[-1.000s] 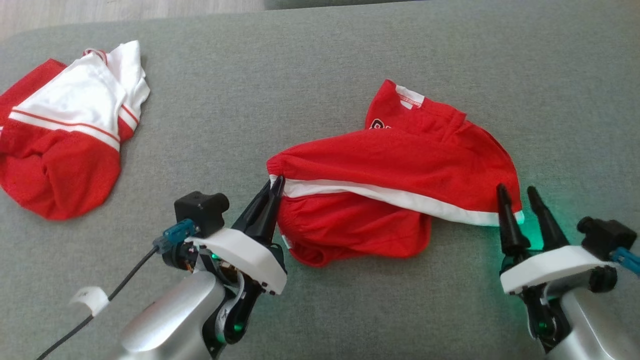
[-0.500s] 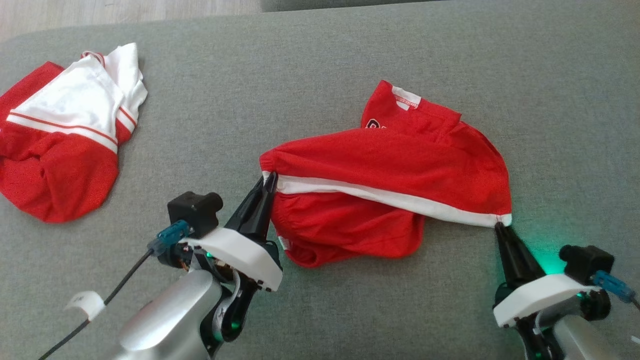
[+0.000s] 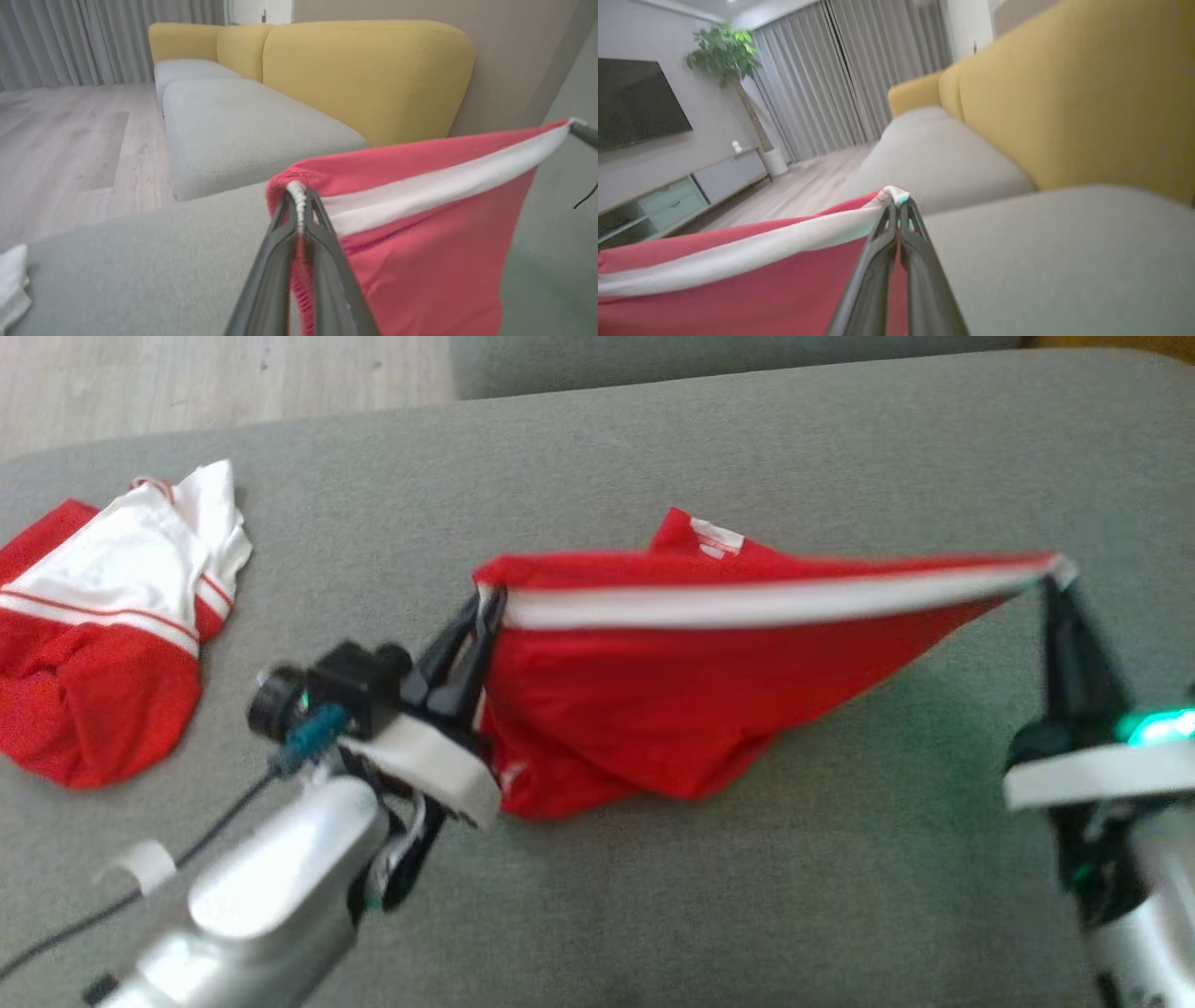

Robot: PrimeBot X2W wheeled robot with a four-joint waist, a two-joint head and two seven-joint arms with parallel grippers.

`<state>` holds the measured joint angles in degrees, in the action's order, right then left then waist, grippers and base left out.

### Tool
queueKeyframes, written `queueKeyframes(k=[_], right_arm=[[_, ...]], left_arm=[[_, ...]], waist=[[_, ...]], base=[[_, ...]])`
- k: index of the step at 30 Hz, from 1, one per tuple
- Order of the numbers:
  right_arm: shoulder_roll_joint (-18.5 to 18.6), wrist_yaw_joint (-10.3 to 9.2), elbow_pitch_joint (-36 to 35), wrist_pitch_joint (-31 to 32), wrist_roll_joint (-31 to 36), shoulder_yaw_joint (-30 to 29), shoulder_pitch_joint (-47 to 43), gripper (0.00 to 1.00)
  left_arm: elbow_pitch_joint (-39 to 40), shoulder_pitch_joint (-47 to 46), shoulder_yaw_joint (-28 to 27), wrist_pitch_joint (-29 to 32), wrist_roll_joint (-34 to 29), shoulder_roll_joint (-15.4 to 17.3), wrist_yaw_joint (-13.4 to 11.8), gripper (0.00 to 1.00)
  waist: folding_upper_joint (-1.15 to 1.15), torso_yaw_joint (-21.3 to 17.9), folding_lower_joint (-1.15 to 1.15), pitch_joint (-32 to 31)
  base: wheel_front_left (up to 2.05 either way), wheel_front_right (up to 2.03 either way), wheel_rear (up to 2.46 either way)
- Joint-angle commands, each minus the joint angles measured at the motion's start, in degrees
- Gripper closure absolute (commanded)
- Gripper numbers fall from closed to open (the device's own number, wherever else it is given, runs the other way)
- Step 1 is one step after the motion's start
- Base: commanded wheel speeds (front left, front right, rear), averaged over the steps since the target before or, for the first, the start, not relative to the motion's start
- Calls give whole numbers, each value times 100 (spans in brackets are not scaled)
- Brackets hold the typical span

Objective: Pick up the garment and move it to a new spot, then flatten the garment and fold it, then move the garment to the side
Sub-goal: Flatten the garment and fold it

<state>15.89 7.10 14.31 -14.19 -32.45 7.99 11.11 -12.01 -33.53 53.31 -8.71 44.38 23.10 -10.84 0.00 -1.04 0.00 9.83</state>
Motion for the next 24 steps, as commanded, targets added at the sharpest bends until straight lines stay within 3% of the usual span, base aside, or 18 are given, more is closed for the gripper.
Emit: queueKeyframes(k=[1, 6, 11, 16, 19, 24], right_arm=[[189, 39, -453, -73, 132, -129, 306, 100], [383, 39, -1368, 343, 405, -612, 1049, 100], [520, 39, -1604, 813, 542, -703, 2037, 100], [530, 39, -887, 1055, 508, -519, 3561, 100], [544, 39, -62, 756, 616, -499, 4744, 100], [654, 39, 478, 349, 652, -397, 5570, 100]], left_arm=[[158, -563, -267, 30, -115, 226, -47, 100], [386, -1439, -517, 222, -152, 288, 129, 100], [223, -2392, -652, 389, -350, 324, 338, 100], [-715, -3693, -743, 463, -591, 50, 624, 100], [-1661, -4676, -906, -128, -844, -292, 758, 100], [-2306, -5284, -1279, -591, -887, -648, 928, 100]], waist=[[0, -80, 0, -29], [0, -164, 0, 196], [0, -222, 0, 561], [0, -271, 0, 1098], [0, -294, 0, 1421], [0, -305, 0, 1537]], base=[[0, 0, 0], [0, 0, 0], [0, 0, 0], [0, 0, 0], [0, 0, 0], [0, 0, 0]])
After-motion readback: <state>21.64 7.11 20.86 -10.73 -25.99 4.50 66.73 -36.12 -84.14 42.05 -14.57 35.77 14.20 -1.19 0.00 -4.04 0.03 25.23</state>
